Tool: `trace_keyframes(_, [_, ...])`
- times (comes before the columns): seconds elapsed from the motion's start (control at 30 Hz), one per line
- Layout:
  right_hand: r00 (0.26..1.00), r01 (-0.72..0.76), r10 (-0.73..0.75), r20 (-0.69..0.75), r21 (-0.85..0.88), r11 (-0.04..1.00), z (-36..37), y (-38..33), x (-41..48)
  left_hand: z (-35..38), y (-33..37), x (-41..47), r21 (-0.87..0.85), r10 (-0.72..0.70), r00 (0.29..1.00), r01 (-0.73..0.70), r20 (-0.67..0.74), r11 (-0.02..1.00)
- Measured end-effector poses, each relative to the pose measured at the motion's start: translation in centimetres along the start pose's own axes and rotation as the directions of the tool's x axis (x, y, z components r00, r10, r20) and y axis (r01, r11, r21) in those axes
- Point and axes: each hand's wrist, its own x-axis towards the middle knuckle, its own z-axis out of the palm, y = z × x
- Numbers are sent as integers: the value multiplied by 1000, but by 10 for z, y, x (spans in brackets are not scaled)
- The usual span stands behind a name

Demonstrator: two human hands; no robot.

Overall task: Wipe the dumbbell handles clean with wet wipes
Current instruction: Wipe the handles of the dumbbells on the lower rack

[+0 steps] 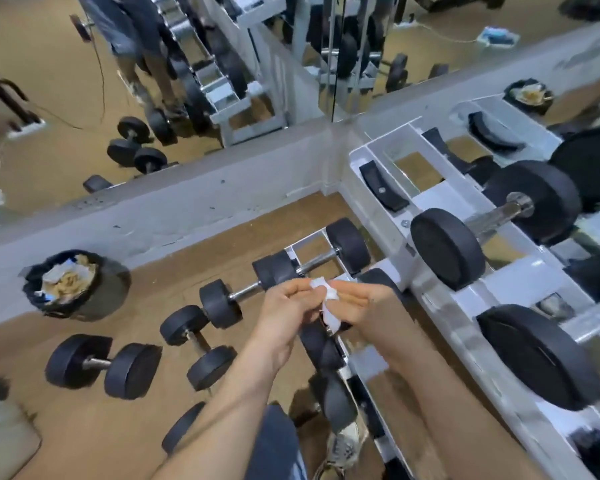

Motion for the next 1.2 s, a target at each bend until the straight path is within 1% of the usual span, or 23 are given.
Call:
trace_keyframes(0.03, [999, -23, 20, 41, 57, 998, -3, 4, 10, -5, 1, 8, -19, -20, 1000, 21, 9, 1000])
trace_keyframes(0.1, [999, -12, 16, -31, 135, 991, -7, 10, 29, -16, 1, 24, -6, -36, 999, 36, 26, 999])
trace_keyframes(0.13, [996, -46, 60, -64, 196, 980, -6, 15, 37, -20, 0, 32, 22, -35, 999, 34, 28, 999])
trace_keyframes(0.17, [990, -121, 136, -35, 271, 955, -2, 14, 43, -25, -1, 41, 44, -36, 999, 35, 23, 998])
trace_keyframes(0.2, [977, -211, 206, 53, 341, 916, 1, 15, 46, -28, -1, 47, 62, -34, 999, 34, 13, 998])
trace_keyframes(0.27, [958, -275, 224, 179, 350, 896, 12, 20, 57, -33, 0, 61, 97, -26, 1000, 26, -3, 995])
trace_keyframes(0.3, [955, -278, 224, 195, 319, 906, 19, 25, 63, -33, 2, 66, 118, -20, 1000, 20, -2, 993])
trace_keyframes(0.4, [964, -258, 241, 109, 196, 946, 33, 28, 72, -40, 7, 80, 136, -14, 999, 19, -40, 991])
trace_keyframes(0.43, [957, -286, 269, 106, 217, 933, 33, 29, 78, -43, 9, 88, 140, -18, 998, 25, -53, 990])
trace_keyframes(0.53, [918, -396, 374, 136, 407, 823, 28, 34, 97, -56, 15, 119, 205, -19, 997, 33, -68, 978])
trace_keyframes(0.6, [911, -405, 387, 142, 483, 776, 28, 37, 117, -62, 19, 148, 279, -19, 1000, 19, -1, 960])
trace_keyframes(0.63, [910, -398, 397, 117, 507, 764, 30, 40, 130, -64, 20, 166, 321, -22, 999, 5, 48, 947])
trace_keyframes(0.7, [893, -370, 451, -11, 552, 747, 36, 59, 160, -67, 21, 206, 419, -17, 993, -34, 118, 907])
trace_keyframes(0.73, [873, -355, 478, -99, 542, 762, 39, 72, 176, -68, 21, 230, 458, -7, 990, -59, 141, 887])
trace_keyframes(0.8, [817, -388, 534, -220, 476, 790, 48, 106, 203, -77, 13, 277, 478, -30, 987, -51, 161, 877])
trace_keyframes(0.87, [748, -431, 595, -295, 465, 773, 57, 139, 223, -82, 2, 320, 512, -48, 981, -57, 190, 857])
trace_keyframes(0.9, [717, -442, 623, -312, 488, 753, 63, 154, 231, -83, -5, 340, 567, -44, 980, -74, 192, 820])
trace_keyframes(0.93, [690, -444, 648, -322, 519, 730, 70, 169, 240, -81, -13, 360, 643, -22, 980, -111, 196, 758])
trace_keyframes(1.0, [624, -450, 704, -340, 580, 679, 83, 193, 256, -73, -30, 394, 797, 56, 974, -213, 220, 565])
trace_keyframes(1.03, [582, -442, 732, -353, 619, 650, 89, 205, 263, -66, -37, 408, 823, 91, 964, -261, 250, 504])
trace_keyframes(1.07, [539, -419, 760, -364, 666, 616, 93, 217, 270, -60, -45, 420, 815, 129, 947, -320, 295, 484])
trace_keyframes(1.13, [458, -364, 808, -370, 751, 551, 99, 239, 281, -46, -60, 438, 765, 185, 906, -422, 382, 486])
trace_keyframes(1.2, [408, -287, 846, -343, 831, 476, 99, 255, 291, -34, -73, 453, 751, 194, 899, -435, 393, 497])
